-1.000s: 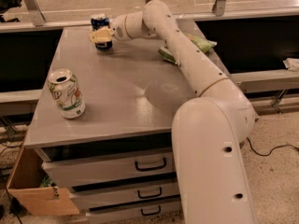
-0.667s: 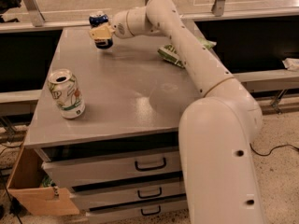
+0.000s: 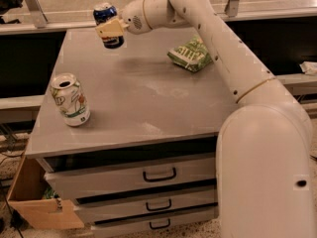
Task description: Pick pepsi can
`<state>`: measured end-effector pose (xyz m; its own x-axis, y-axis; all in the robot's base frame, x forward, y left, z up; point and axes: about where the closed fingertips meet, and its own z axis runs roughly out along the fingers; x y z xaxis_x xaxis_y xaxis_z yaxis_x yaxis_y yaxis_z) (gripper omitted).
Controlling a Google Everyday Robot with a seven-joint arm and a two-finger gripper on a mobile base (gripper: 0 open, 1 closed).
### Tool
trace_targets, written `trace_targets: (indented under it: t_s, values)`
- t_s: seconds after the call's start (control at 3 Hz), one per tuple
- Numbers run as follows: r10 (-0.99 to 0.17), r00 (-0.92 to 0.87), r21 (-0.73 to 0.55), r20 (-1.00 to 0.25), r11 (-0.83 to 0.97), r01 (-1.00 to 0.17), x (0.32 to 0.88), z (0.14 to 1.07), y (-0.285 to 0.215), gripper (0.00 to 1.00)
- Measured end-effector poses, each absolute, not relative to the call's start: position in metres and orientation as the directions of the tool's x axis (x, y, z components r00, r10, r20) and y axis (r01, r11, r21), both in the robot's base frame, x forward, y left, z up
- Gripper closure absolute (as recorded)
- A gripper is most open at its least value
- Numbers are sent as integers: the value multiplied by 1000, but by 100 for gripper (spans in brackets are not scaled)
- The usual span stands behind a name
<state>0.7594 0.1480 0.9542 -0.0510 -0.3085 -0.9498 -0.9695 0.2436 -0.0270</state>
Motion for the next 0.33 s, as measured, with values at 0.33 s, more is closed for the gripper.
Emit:
trace_targets:
  t_s: [0.33]
  values:
    - [-313, -51, -26, -948, 237, -971, 757, 954, 149, 100]
